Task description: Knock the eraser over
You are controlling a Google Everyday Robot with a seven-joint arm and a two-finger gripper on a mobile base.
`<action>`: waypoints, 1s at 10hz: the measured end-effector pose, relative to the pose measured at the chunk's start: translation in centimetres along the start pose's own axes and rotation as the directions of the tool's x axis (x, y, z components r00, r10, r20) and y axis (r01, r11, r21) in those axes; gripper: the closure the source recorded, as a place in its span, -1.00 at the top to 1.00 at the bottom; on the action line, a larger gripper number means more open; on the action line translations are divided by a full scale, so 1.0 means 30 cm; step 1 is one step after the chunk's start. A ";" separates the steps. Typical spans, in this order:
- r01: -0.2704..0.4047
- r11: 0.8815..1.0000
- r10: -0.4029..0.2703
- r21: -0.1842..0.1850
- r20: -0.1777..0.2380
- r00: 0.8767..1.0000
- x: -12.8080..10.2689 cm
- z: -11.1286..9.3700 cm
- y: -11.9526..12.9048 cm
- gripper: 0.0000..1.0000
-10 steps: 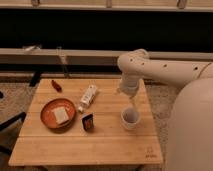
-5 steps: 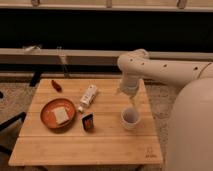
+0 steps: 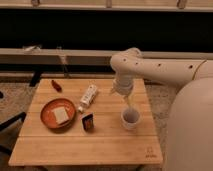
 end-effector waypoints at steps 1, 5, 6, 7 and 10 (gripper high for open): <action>0.028 1.000 -0.028 0.006 -0.001 1.000 -0.035 -0.012 -0.033 0.60; 0.128 0.991 -0.128 0.028 -0.001 0.992 -0.166 -0.010 -0.163 0.60; 0.140 0.990 -0.140 0.033 0.003 0.990 -0.184 0.002 -0.179 0.60; 0.149 0.988 -0.150 0.038 0.004 0.989 -0.194 0.014 -0.194 0.60; 0.176 0.983 -0.178 0.056 0.025 0.984 -0.245 0.055 -0.255 0.60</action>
